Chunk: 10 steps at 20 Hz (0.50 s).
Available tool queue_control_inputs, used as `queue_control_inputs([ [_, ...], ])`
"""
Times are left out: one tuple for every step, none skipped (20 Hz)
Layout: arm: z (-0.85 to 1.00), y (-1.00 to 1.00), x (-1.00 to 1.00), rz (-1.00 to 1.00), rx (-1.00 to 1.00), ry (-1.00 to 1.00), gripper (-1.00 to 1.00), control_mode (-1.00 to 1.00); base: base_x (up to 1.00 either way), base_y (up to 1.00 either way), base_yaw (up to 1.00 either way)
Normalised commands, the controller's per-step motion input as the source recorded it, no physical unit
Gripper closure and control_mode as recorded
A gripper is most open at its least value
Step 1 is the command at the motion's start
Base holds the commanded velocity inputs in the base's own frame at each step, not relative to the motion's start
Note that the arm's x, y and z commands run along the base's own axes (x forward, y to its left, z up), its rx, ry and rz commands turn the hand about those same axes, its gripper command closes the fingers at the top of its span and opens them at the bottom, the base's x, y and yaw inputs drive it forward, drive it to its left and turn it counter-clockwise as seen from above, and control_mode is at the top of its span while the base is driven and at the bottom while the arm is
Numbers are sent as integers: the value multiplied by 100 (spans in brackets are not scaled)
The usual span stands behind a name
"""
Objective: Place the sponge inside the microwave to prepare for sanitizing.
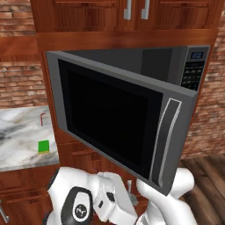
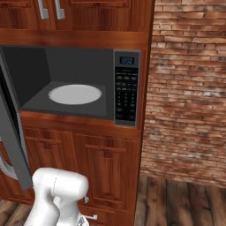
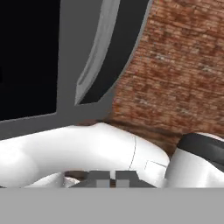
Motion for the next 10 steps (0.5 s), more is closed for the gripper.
queue_control_inputs([
  [-100,100,-1,-41,-14,-11,100,-100,0,0,0],
  [-100,100,0,-39,-16,-9,100,-100,0,0,0],
  [-79,100,0,-36,-20,-2,100,-100,0,0,0],
  [-34,100,0,-31,-25,-1,100,-100,0,0,0],
  [-6,100,-33,-24,-21,-5,100,-100,0,0,0],
  [0,73,-78,-17,-9,-1,100,-100,0,0,0],
  [0,61,-72,-18,-9,-1,100,-100,0,0,0],
  [1,66,-76,-16,-12,-3,100,-100,0,0,0],
  [10,66,-78,-14,-16,-9,-100,-100,0,0,0],
  [26,51,-76,-12,-14,-7,-100,-100,0,0,0],
])
